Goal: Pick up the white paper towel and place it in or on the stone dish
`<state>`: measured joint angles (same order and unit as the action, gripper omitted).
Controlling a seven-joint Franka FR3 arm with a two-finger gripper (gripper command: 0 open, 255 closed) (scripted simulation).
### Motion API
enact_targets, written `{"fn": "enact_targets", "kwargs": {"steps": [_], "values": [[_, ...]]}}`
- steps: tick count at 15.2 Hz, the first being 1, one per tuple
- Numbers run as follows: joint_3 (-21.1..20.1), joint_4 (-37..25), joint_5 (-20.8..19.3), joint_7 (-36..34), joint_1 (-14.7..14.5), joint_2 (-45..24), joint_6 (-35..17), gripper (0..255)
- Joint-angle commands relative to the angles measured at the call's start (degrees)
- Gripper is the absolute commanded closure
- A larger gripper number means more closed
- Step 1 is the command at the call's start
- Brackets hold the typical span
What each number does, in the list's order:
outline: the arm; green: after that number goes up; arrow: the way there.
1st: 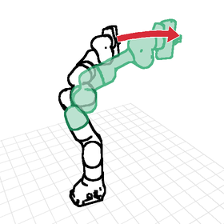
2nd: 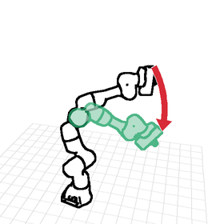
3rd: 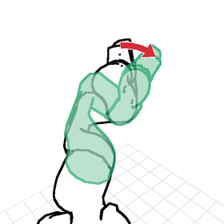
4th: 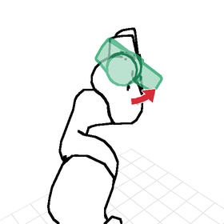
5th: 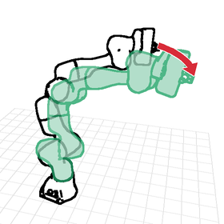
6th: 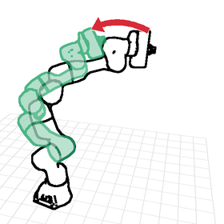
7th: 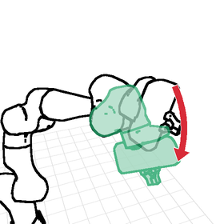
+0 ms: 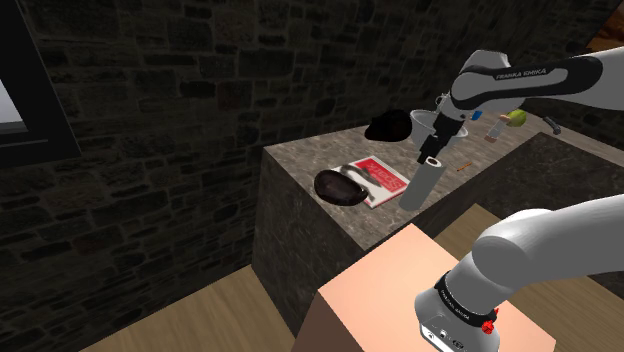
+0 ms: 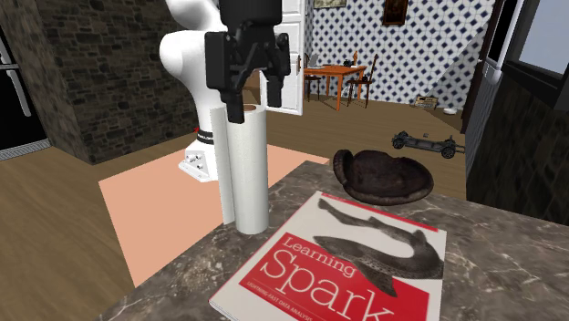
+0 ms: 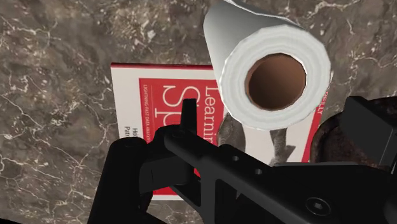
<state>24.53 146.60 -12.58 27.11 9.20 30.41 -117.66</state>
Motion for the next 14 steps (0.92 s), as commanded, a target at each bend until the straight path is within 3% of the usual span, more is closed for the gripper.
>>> {"fn": "enact_targets", "kwargs": {"steps": [1, 4, 11, 12, 14], "values": [[0.4, 1.0, -0.2, 0.1, 0.0, -0.7, -1.7, 0], [0.9, 2.3, -0.3, 0.2, 0.0, -1.7, -4.0, 0], [0.9, 2.3, -0.3, 0.2, 0.0, -1.6, -4.0, 0], [0.9, 2.3, -0.3, 0.2, 0.0, -1.6, -4.0, 255], [0.9, 2.3, -0.3, 0.2, 0.0, -1.6, -4.0, 255]]}}
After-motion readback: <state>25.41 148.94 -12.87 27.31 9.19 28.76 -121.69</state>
